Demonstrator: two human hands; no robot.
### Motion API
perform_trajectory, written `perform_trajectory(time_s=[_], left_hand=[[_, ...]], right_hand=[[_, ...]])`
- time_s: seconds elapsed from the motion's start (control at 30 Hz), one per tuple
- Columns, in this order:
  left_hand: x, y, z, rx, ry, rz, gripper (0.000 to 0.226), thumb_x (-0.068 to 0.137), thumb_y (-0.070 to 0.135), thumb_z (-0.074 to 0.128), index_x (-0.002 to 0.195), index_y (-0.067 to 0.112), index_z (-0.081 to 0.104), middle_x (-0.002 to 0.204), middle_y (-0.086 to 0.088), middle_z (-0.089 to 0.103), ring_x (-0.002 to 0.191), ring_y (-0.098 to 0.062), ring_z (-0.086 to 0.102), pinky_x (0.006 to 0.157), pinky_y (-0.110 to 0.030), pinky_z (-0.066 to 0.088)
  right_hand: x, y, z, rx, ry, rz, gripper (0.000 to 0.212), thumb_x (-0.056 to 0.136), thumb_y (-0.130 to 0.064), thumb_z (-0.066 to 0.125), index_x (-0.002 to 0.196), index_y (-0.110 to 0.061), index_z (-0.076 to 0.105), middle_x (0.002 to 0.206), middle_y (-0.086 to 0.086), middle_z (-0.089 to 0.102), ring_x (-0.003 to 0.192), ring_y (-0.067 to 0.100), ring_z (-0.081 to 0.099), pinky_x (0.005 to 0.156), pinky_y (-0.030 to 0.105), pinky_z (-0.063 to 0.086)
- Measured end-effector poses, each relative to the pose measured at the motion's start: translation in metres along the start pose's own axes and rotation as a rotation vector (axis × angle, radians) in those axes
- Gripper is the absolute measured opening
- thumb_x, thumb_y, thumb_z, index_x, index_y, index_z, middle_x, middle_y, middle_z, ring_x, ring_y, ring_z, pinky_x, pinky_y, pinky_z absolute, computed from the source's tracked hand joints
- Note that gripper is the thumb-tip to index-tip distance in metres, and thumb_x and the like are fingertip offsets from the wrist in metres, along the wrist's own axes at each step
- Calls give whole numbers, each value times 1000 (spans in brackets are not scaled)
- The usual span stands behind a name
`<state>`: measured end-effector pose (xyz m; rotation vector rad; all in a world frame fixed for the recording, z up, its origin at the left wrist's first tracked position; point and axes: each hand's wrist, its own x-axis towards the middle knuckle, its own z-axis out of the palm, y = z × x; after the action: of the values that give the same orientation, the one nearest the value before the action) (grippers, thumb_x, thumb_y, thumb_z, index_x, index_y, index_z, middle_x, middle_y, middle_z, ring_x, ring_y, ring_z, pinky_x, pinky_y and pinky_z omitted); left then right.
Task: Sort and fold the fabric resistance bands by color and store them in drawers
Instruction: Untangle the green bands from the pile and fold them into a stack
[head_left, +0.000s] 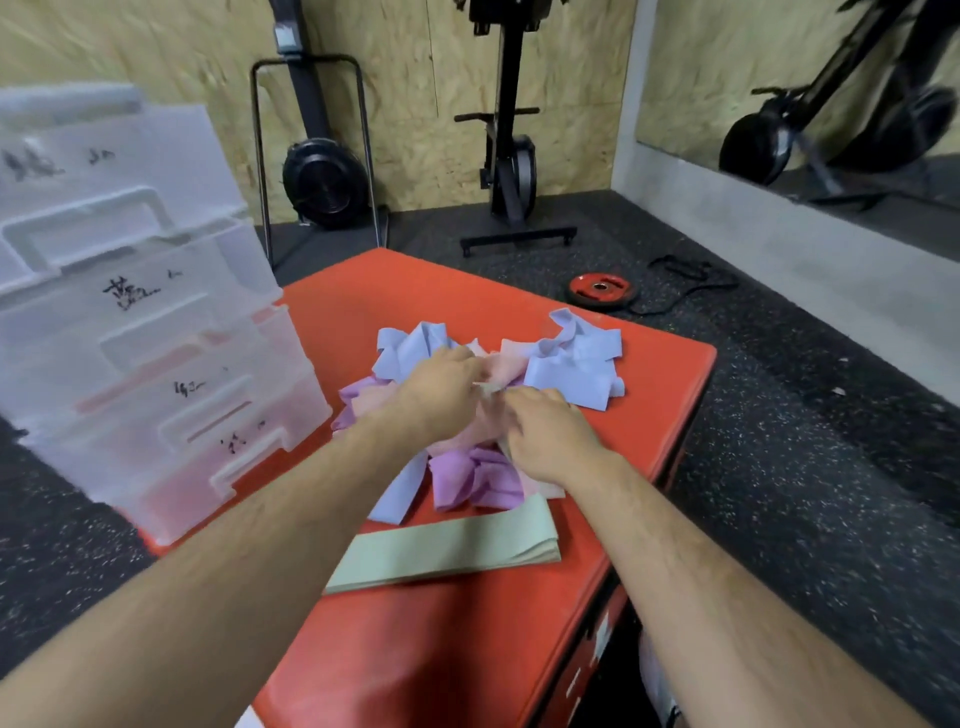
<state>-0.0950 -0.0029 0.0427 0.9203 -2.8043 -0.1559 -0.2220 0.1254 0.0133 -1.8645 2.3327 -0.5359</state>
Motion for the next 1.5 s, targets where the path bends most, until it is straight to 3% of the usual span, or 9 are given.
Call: perform_trajectory(time_s=[0.17,0.33,0.47,0.6,0.87,1.07,1.23,1.37,1.5], left_hand=[[35,2,3,226,-126,61,26,95,31,53,110,12,64,108,-8,60,105,-30,47,85,-42,42],[40,-1,6,221,-158,-2,18,94,22,51,92,15,67,90,-7,64,95,-27,51,69,-37,35],[34,1,-15,44,-53,3,42,79,39,44,84,8,72,85,-9,68,89,-29,59,73,-41,48],[35,-1,-48,26,115,-25,23,86,12,55,98,11,74,99,-7,70,95,-29,60,77,-38,50],[33,0,-120,47,402,26,27,85,8,54,99,14,76,94,-3,66,93,-24,62,75,-34,50],[-4,12,-149,87,471,90,25,84,9,57,95,18,77,91,1,66,94,-21,61,75,-32,51],[-71,22,-142,87,477,113,19,80,15,61,91,21,75,86,5,65,86,-20,61,71,-36,52],[-129,20,-114,-74,461,34,10,81,16,61,89,20,66,85,8,58,80,-14,58,69,-34,49],[-174,18,-70,-463,421,-214,6,89,18,57,87,23,53,77,7,63,69,-9,57,63,-28,46]], right_hand=[[9,4,8,-4,-52,11,41,95,-25,44,136,-26,50,134,-1,55,119,34,47,98,45,43],[12,-1,10,-32,-75,10,39,96,-22,41,134,-24,51,137,0,52,121,33,44,100,44,39],[9,-9,2,-33,-33,-13,42,99,-23,39,140,-26,48,142,-3,48,123,33,43,103,46,37],[9,-17,-12,-38,43,-22,48,96,-20,41,143,-29,46,146,-6,46,126,31,40,103,44,35],[7,-25,-33,81,208,-6,37,96,-24,44,127,-39,56,134,-11,55,123,24,48,99,40,38],[4,-50,-60,500,449,-51,55,98,-40,58,149,-28,41,143,-3,54,130,19,50,104,39,44],[-13,-83,-70,565,416,-108,75,82,-45,75,146,-27,41,137,0,58,124,18,56,97,36,48],[-35,-101,-64,344,318,-134,46,81,-28,65,124,-23,49,118,-2,64,109,27,59,83,40,48],[-54,-105,-55,245,202,-210,16,85,-27,55,100,-23,61,104,-10,61,100,18,57,78,39,49]])
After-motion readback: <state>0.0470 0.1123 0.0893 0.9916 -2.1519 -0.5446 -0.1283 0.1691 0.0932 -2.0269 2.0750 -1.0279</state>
